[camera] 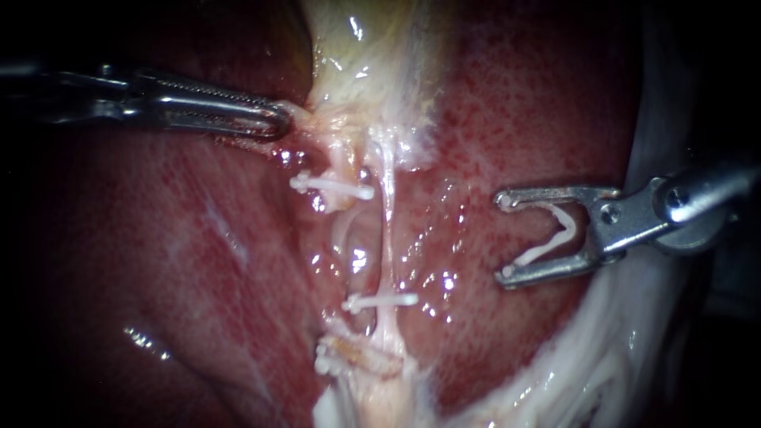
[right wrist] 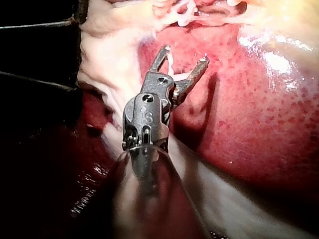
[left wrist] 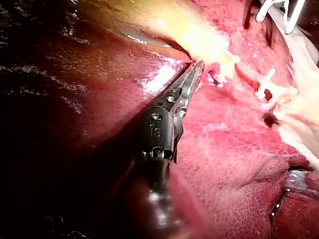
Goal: Clipping second clip right tube
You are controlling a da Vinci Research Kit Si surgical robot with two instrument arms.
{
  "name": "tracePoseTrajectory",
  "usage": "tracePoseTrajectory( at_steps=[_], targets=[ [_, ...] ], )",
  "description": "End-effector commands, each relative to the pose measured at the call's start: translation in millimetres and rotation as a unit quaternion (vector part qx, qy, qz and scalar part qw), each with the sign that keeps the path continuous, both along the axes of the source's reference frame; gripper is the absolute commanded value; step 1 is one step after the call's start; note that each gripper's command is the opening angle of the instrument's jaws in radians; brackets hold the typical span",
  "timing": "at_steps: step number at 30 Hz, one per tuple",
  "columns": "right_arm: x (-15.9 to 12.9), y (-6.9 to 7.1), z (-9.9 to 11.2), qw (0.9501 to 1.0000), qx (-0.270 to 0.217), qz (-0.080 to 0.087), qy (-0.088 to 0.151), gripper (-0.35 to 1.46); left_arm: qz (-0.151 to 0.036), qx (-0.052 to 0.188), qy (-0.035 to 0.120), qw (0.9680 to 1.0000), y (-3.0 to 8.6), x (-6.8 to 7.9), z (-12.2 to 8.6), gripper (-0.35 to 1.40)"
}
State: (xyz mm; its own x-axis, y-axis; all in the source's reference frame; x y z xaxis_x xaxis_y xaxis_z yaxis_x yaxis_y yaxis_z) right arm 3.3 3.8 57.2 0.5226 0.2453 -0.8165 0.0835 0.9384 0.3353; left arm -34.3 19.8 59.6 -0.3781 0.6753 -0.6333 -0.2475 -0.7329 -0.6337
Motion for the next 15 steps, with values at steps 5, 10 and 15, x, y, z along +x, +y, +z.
tracePoseTrajectory(
  at_steps=[5,10,15],
  targets=[
    [0.1,-0.1,-0.1,1.0,0.0,0.0,0.0,0.5,-0.006,0.003,-0.005,1.0,1.7,1.9,-4.0,-0.35],
    [0.8,-0.1,-0.3,0.9999,0.008,-0.01,0.007,0.5,-0.016,-0.006,-0.009,0.9998,2.3,3.3,-6.6,-0.35],
    [3.4,-0.1,-0.2,0.9972,0.074,0.002,0.009,0.5,-0.017,-0.006,-0.01,0.9998,2.1,3.3,-6.8,-0.35]
  ],
)
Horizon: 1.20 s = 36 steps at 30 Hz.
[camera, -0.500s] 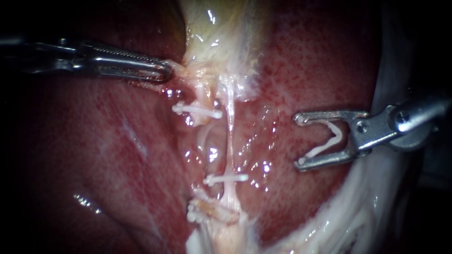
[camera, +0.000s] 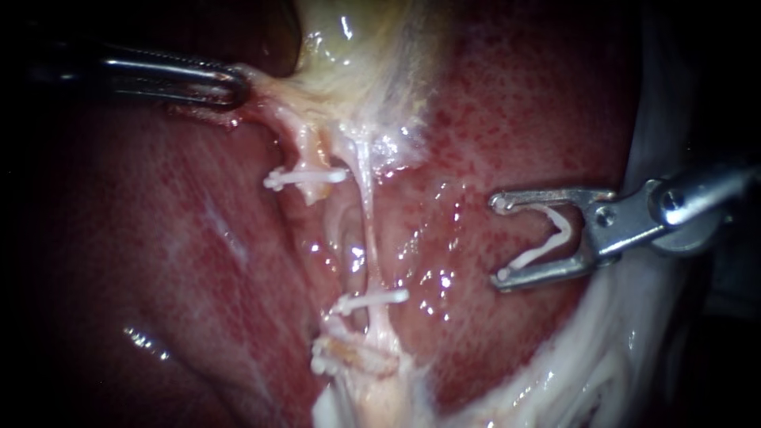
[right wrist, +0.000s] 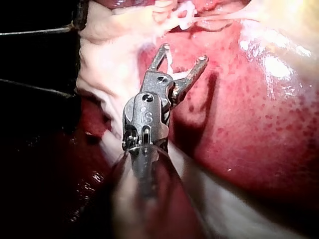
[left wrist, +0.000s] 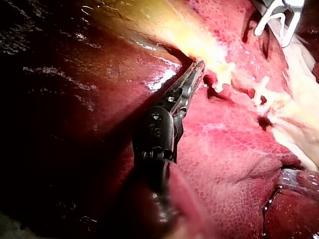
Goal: Clipping second clip right tube
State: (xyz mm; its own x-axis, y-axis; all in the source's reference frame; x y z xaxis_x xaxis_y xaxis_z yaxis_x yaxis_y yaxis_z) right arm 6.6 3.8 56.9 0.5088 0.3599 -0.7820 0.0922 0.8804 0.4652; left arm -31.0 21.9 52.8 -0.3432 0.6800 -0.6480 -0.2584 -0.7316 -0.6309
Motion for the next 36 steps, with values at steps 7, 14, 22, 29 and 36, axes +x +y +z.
tracePoseTrajectory(
  at_steps=[7,14,22,29,36],
  targets=[
    [4.4,-0.5,1.8,0.9945,0.101,0.027,-0.007,0.5,0.0,-0.003,0.0,1.0,0.0,0.0,-0.3,-0.35],
    [8.0,-1.0,4.9,0.9882,0.146,0.048,-0.004,0.5,0.0,-0.005,0.001,1.0,-0.2,-0.1,-0.8,-0.35],
    [10.4,-1.3,8.2,0.9797,0.193,0.054,0.012,0.49,0.0,-0.005,0.001,1.0,-0.2,-0.1,-0.8,-0.35],
    [11.3,-1.0,8.9,0.9561,0.276,0.065,0.073,0.49,0.0,-0.005,0.001,1.0,-0.2,-0.2,-0.8,-0.35],
    [12.0,-1.2,8.0,0.9291,0.339,0.054,0.136,0.49,0.0,-0.005,0.0,1.0,-0.1,-0.1,-0.8,-0.35]
  ],
)
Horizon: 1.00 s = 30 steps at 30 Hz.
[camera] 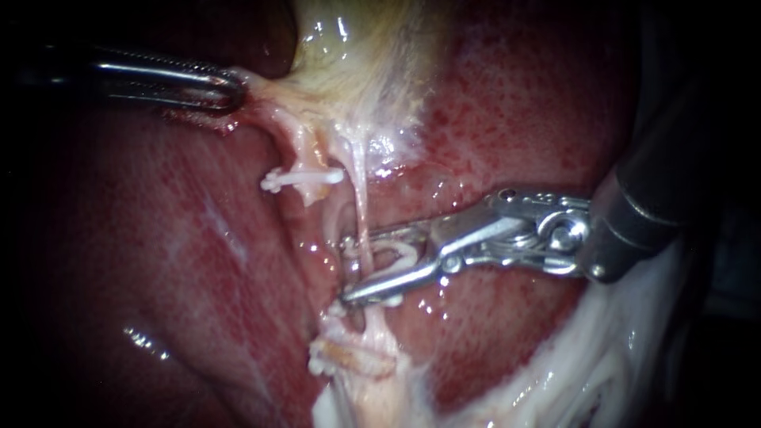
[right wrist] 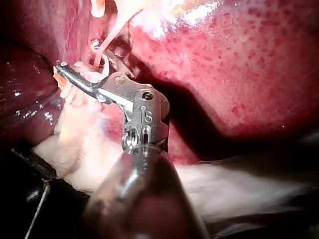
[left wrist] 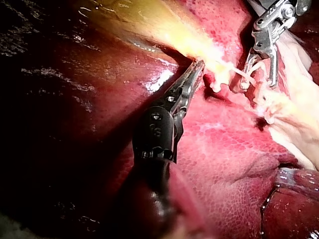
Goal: Clipping second clip right tube
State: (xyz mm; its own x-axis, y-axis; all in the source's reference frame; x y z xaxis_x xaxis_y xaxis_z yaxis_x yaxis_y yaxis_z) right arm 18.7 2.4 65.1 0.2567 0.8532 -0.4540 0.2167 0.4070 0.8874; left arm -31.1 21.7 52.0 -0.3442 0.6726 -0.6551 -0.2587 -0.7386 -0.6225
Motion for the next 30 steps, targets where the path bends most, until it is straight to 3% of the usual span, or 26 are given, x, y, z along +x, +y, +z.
tracePoseTrajectory(
  at_steps=[1,12,18,24,30],
  targets=[
    [0.0,0.0,-0.5,0.9999,0.007,-0.002,0.01,0.49,0.0,0.0,0.0,1.0,0.0,0.0,0.1,-0.35],
    [-0.3,0.0,-2.6,0.9992,0.011,-0.017,0.036,0.38,0.0,0.0,0.0,1.0,0.0,0.1,0.1,-0.35],
    [-0.9,-0.1,-2.6,0.999,0.011,-0.021,0.038,0.13,0.0,0.0,0.0,1.0,0.1,0.1,0.1,-0.35],
    [-1.1,-0.2,-2.6,0.9987,0.011,-0.027,0.042,-0.26,0.0,0.0,0.0,1.0,0.1,0.1,0.2,-0.35],
    [-1.2,-0.2,-2.6,0.9984,0.015,-0.031,0.046,-0.35,0.0,0.0,0.0,1.0,0.2,0.1,0.3,-0.35]
  ],
)
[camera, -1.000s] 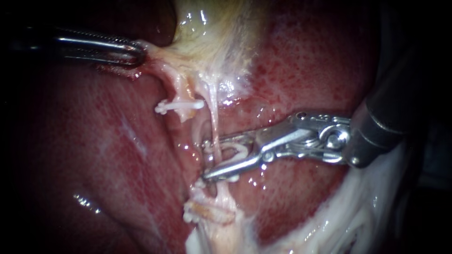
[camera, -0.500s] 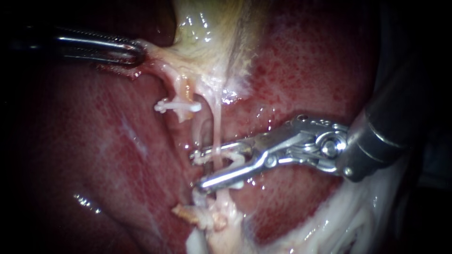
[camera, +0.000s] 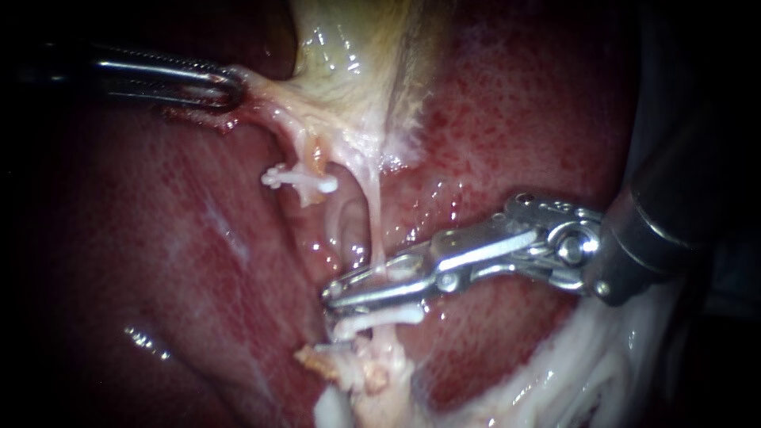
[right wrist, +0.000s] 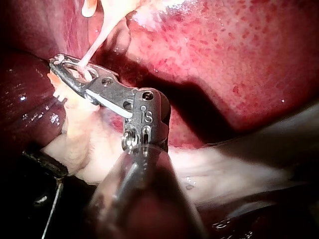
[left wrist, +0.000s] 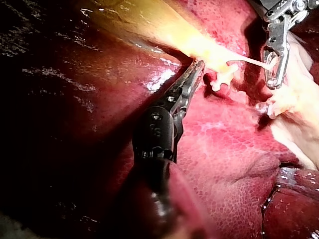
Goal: Clipping second clip right tube
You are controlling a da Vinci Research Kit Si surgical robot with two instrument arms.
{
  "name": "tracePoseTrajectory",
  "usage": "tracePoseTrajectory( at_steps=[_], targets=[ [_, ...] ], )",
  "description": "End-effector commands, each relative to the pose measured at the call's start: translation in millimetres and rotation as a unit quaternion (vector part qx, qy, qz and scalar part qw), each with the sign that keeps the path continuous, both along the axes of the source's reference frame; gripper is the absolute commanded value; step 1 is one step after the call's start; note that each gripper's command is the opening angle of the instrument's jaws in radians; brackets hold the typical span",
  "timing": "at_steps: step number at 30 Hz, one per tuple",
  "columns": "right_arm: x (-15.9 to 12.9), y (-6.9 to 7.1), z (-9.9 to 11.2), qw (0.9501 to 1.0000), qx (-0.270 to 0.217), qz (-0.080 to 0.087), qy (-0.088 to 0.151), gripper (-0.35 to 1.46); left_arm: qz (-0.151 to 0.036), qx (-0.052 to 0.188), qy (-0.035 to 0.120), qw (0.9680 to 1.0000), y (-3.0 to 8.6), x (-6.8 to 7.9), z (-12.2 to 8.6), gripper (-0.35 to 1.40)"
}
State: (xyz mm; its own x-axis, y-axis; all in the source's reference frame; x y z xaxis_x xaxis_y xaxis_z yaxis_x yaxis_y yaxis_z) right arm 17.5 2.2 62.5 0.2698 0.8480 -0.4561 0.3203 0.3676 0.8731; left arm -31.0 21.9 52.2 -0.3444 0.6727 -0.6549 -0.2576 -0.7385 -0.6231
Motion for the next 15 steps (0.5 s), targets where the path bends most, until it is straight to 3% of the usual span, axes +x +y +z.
tracePoseTrajectory(
  at_steps=[1,4,15],
  targets=[
    [0.0,0.0,0.0,1.0,0.005,0.001,-0.001,-0.35,0.0,0.0,0.0,1.0,0.0,0.0,0.0,-0.35],
    [0.0,-0.1,0.1,0.9998,0.017,0.0,-0.01,-0.35,0.0,0.0,0.0,1.0,0.0,0.0,0.1,-0.35],
    [-0.2,0.0,0.5,0.9998,0.017,-0.005,-0.007,-0.33,0.0,0.0,0.0,1.0,0.2,0.1,0.3,-0.35]
  ],
)
